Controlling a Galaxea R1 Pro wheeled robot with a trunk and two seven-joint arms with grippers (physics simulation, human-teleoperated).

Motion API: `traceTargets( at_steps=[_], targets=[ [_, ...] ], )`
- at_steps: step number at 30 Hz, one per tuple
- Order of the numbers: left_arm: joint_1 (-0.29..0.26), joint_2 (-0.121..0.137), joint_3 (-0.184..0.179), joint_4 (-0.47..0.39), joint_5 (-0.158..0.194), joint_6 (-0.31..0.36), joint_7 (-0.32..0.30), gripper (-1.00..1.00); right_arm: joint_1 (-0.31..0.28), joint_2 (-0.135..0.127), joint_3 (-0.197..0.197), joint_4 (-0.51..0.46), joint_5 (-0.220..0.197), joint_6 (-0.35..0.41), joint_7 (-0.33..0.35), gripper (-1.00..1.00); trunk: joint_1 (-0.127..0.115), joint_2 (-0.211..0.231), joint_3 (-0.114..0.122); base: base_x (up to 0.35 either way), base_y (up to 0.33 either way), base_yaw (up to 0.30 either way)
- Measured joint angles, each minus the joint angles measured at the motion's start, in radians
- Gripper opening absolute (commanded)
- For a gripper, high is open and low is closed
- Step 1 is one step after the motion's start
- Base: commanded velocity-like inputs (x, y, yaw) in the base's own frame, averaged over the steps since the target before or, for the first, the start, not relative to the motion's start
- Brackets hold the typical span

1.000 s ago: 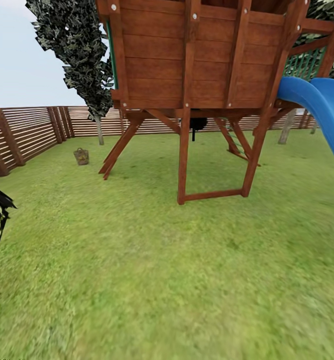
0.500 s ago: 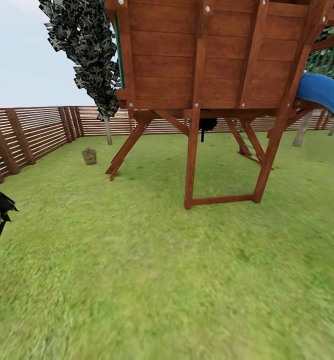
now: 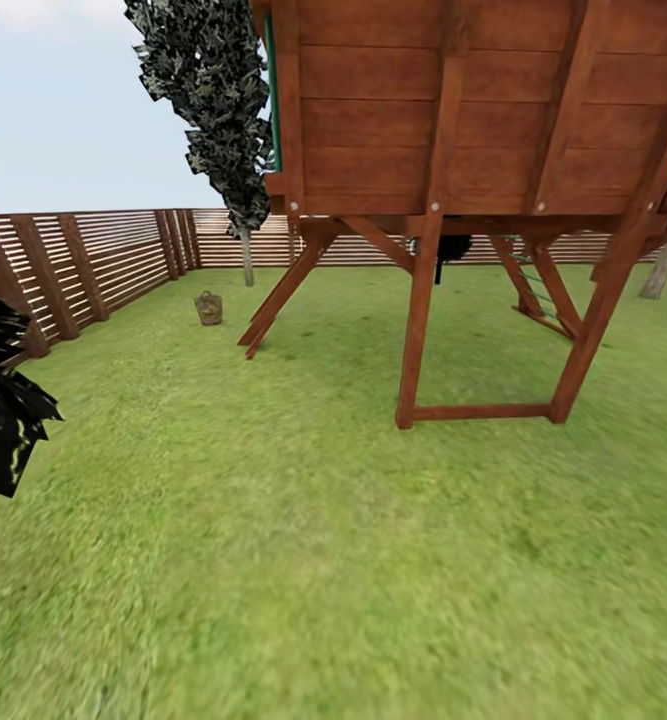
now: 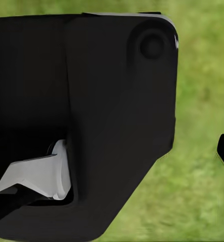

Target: Take the three Easter eggs out of the wicker basket on the lawn in the garden, then place them on the lawn next to a single tree (choose any tree) so that all three eggs are next to the same tree and none are left in the basket.

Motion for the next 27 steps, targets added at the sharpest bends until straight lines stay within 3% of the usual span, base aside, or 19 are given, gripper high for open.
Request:
traceTargets(
  at_steps=[17, 27],
  targets=[
    [0.000, 0.000, 0.000, 0.000, 0.000, 0.000, 0.000, 1.00, 0.000, 0.000, -0.001, 0.000, 0.000, 0.000, 0.000, 1.00, 0.000, 0.000, -0.010, 0.330, -0.019, 0.065],
    [0.001, 0.000, 0.000, 0.000, 0.000, 0.000, 0.000, 1.00, 0.000, 0.000, -0.001, 0.000, 0.000, 0.000, 0.000, 1.00, 0.000, 0.000, -0.010, 0.330, -0.081, 0.201]
  ],
)
